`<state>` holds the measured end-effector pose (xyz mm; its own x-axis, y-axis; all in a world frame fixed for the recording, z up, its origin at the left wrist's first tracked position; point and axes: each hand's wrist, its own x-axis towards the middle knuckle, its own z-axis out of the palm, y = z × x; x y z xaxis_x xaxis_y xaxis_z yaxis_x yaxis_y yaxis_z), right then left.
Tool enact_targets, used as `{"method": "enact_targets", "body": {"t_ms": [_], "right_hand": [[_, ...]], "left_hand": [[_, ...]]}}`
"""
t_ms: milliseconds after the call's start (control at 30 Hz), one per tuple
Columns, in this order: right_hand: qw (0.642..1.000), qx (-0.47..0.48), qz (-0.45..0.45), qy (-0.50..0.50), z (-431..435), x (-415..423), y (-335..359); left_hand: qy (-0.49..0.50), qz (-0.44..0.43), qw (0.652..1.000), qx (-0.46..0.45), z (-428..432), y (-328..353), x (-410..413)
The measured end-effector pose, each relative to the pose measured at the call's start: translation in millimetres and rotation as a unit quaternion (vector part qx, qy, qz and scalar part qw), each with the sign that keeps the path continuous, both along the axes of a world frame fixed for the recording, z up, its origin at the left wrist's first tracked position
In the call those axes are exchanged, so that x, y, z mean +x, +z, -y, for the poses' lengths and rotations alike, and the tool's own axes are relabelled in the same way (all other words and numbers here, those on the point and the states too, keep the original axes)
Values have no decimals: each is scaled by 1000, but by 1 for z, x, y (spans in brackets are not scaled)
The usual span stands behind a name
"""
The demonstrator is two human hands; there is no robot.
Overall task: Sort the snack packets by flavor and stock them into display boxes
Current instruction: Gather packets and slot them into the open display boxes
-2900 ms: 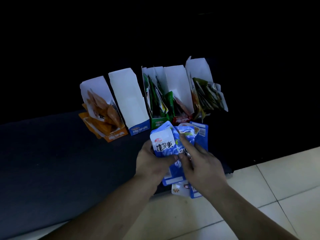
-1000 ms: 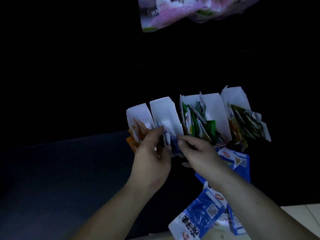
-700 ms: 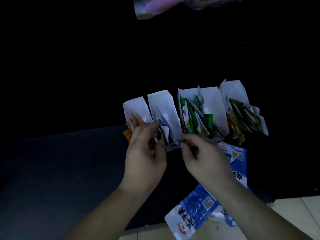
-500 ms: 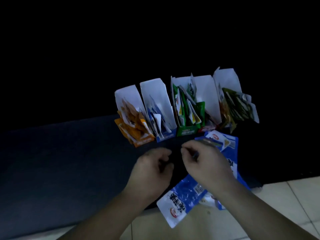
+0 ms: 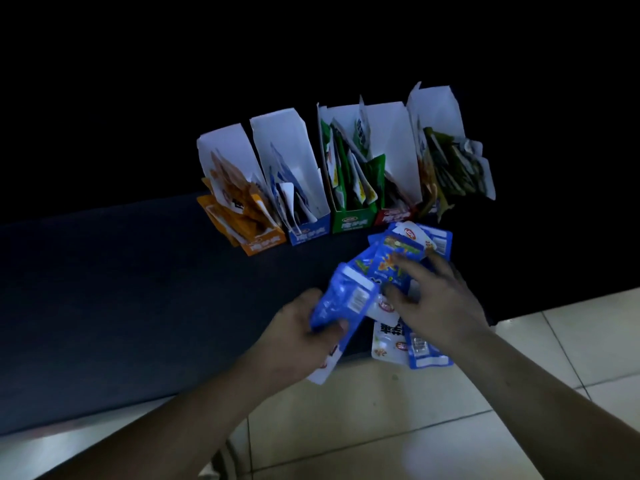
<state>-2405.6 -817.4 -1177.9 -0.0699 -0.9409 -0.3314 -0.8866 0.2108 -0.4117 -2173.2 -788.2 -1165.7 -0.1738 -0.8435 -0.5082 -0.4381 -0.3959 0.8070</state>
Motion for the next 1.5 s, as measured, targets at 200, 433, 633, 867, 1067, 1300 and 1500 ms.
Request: {"method": "enact_targets", "body": {"t_ms": [200,433,633,867,1067,1300,1500], "right_hand": [[994,-76,81,24,-9,0,-10],[977,-110,141,-120,-25,-19,-4],[974,-74,181,-116,-27,-9,1],[964,-72,204,-157,-20,-5,-9],[951,-48,236,-191,-18,-6,-8],[921,-59,311,-226,-18,-3,-7],[893,-32,382,-233,-22,19,5]], "left_hand": [[99,-77,992,11,22,6,-25],[18,173,965,-195,34,-37,-52],[8,187,971,-150,38,-32,-70],[49,131,990,-34,41,-24,-86],[39,125,990,-57,34,-26,-91],[65,34,994,-77,31,-22,-94],[98,-87,989,-69,27,-8,-65]]}}
